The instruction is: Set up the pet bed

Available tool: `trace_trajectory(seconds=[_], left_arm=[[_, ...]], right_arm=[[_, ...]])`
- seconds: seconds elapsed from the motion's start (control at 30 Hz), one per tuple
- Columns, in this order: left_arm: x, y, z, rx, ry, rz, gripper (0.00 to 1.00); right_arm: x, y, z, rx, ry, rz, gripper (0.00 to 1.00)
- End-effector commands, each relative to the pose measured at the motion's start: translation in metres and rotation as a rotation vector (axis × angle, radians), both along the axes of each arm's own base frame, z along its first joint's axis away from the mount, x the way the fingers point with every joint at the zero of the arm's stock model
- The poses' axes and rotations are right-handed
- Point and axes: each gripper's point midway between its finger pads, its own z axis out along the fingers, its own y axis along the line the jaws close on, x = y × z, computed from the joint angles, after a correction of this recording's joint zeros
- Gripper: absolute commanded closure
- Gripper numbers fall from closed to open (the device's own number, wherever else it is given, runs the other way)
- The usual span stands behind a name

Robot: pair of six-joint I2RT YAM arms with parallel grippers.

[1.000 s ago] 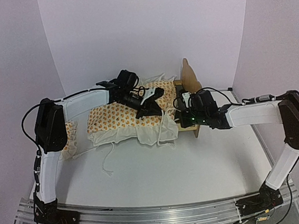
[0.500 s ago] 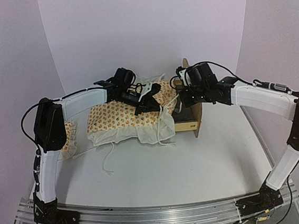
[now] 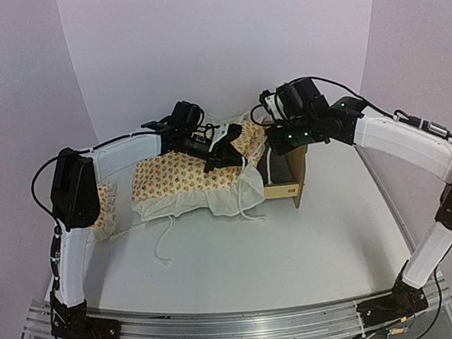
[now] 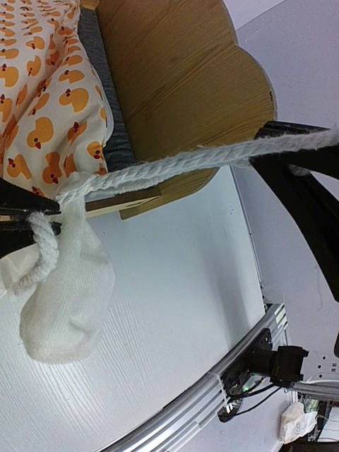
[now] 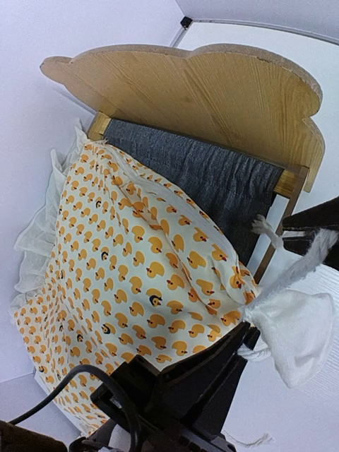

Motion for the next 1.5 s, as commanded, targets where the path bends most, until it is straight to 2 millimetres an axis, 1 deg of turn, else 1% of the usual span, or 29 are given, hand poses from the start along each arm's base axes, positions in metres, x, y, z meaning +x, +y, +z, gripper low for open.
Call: trace_trajectory(seconds=[0.0,0.07,0.27,0.37,0.43,0.5,0.53,0.63,0.73,0.83,0.97,1.0,1.03,1.13,1.23,1.3,1.37,1.47], left_arm=[[0.002,0.009,0.014,0.001,-0.003,0.024,1.0],[0.003,0.01,0.014,0.002,-0.005,0.026,1.0],[0.002,0.01,0.012,0.005,-0.004,0.025,1.0],[0.003,0.01,0.01,0.007,-0.004,0.025,1.0],[0.003,0.01,0.009,0.008,-0.005,0.025,1.0],[0.003,0.011,0.006,0.014,-0.005,0.028,1.0],[0.003,0.011,0.005,0.019,-0.007,0.031,1.0],[0.002,0.014,-0.003,0.036,-0.009,0.033,1.0],[0.002,0.016,-0.008,0.049,-0.012,0.034,1.0],[0.003,0.017,-0.015,0.065,-0.013,0.043,1.0],[0.004,0.019,-0.022,0.081,-0.01,0.05,1.0],[0.005,0.02,-0.023,0.081,-0.01,0.052,1.0],[0.005,0.02,-0.022,0.079,-0.013,0.051,1.0],[0.005,0.02,-0.021,0.079,-0.014,0.05,1.0],[0.005,0.021,-0.022,0.08,-0.011,0.051,1.0],[0.006,0.02,-0.022,0.078,-0.011,0.051,1.0],[0.006,0.02,-0.021,0.076,-0.011,0.05,1.0],[0.005,0.021,-0.021,0.075,-0.011,0.049,1.0]], right_arm=[[0.004,-0.012,0.046,0.071,-0.078,-0.048,1.0],[0.005,-0.01,0.05,0.079,-0.084,-0.046,1.0],[0.017,-0.015,0.04,-0.012,-0.109,-0.076,1.0],[0.032,-0.019,0.014,-0.135,-0.104,-0.098,1.0],[0.038,-0.012,-0.018,-0.194,-0.057,-0.074,1.0],[0.042,-0.003,-0.047,-0.215,-0.002,-0.047,1.0],[0.045,0.0,-0.056,-0.212,0.018,-0.041,1.0],[0.055,0.001,-0.074,-0.191,0.065,-0.039,1.0],[0.065,-0.006,-0.089,-0.209,0.09,-0.052,1.0],[0.063,-0.008,-0.103,-0.202,0.135,-0.035,1.0],[0.061,-0.001,-0.124,-0.1,0.255,-0.008,1.0],[0.062,-0.001,-0.128,-0.072,0.289,-0.021,0.98],[0.06,-0.002,-0.132,-0.049,0.326,-0.03,0.95],[0.052,0.001,-0.13,0.015,0.39,-0.031,0.83],[0.043,0.007,-0.133,0.031,0.454,-0.004,0.8],[0.037,0.002,-0.144,0.001,0.508,-0.017,0.75],[0.031,-0.003,-0.153,-0.007,0.571,-0.046,0.67],[0.029,-0.005,-0.15,0.018,0.608,-0.084,0.57]])
